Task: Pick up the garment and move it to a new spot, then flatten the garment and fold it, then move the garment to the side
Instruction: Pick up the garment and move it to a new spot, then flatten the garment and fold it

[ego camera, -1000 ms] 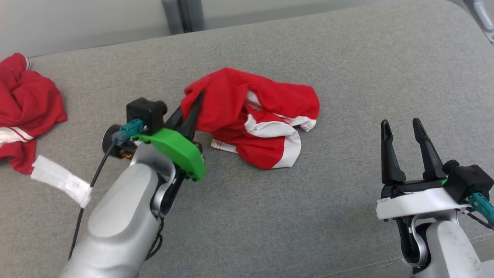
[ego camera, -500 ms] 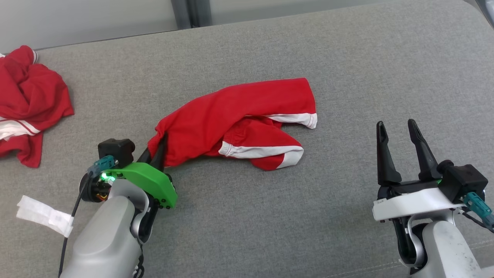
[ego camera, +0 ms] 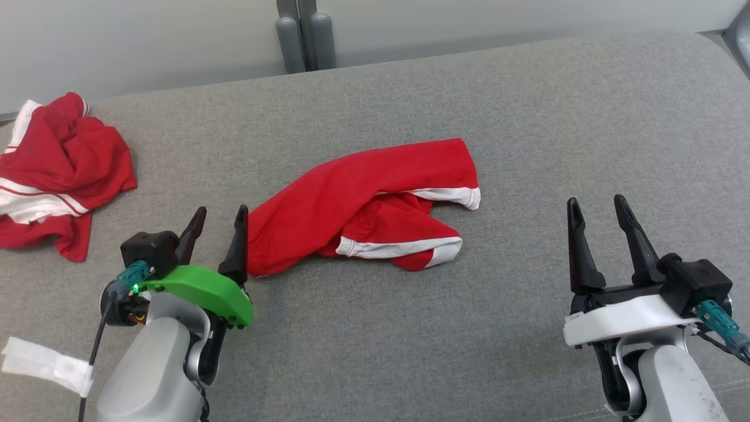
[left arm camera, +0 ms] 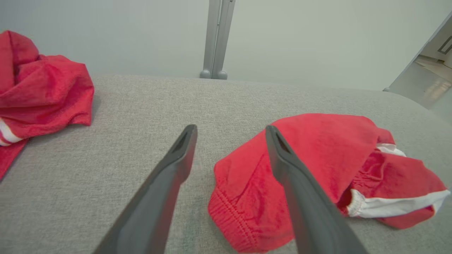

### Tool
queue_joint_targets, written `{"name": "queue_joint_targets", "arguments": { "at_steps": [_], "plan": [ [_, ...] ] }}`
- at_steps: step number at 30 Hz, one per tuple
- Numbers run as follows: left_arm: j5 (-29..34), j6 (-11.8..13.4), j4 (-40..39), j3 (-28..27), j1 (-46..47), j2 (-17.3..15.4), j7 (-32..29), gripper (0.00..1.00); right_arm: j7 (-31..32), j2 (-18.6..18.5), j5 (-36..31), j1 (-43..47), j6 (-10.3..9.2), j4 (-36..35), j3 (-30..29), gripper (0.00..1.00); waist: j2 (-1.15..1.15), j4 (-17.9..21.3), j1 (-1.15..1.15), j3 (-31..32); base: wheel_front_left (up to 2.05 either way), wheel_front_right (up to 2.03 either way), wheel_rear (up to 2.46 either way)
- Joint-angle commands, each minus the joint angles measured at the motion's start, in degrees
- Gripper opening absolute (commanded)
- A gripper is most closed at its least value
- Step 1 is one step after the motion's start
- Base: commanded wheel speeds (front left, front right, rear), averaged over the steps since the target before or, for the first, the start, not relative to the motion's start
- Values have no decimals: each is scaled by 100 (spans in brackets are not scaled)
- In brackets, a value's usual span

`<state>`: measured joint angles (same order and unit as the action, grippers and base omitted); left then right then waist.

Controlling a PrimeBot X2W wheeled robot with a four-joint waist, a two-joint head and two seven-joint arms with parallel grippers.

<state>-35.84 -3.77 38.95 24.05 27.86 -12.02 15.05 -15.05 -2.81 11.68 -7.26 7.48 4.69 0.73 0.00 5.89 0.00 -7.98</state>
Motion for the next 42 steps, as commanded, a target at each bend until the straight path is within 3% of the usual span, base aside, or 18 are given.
{"name": "queue_joint_targets", "arguments": {
  "at_steps": [1, 12, 19, 29, 42],
  "plan": [
    [121, 65, -193, -124, -256, -33, 16, 100, -20, -14, -35, 88, 2, 15, -4, 100, 0, -57, 0, 116, 0, 0, 0],
    [988, 328, -1794, -1103, -1809, 291, 12, 100, -20, -14, -132, 335, 2, 48, 38, 100, 0, -145, 0, 609, 0, 0, 0],
    [1488, 342, -2506, -1495, -2550, 548, 11, 100, -20, -14, -88, 564, 2, 88, 94, 100, 0, -202, 0, 800, 0, 0, 0],
    [1815, 181, -2702, -1773, -2898, 807, 11, 100, -20, -14, 51, 641, 2, 226, 279, 100, 0, -223, 0, 859, 0, 0, 0],
    [2042, 70, -2624, -1948, -2885, 885, 12, 100, -20, -15, 54, 598, 2, 283, 275, 100, 0, -254, 0, 852, 0, 0, 0]
  ]
}}
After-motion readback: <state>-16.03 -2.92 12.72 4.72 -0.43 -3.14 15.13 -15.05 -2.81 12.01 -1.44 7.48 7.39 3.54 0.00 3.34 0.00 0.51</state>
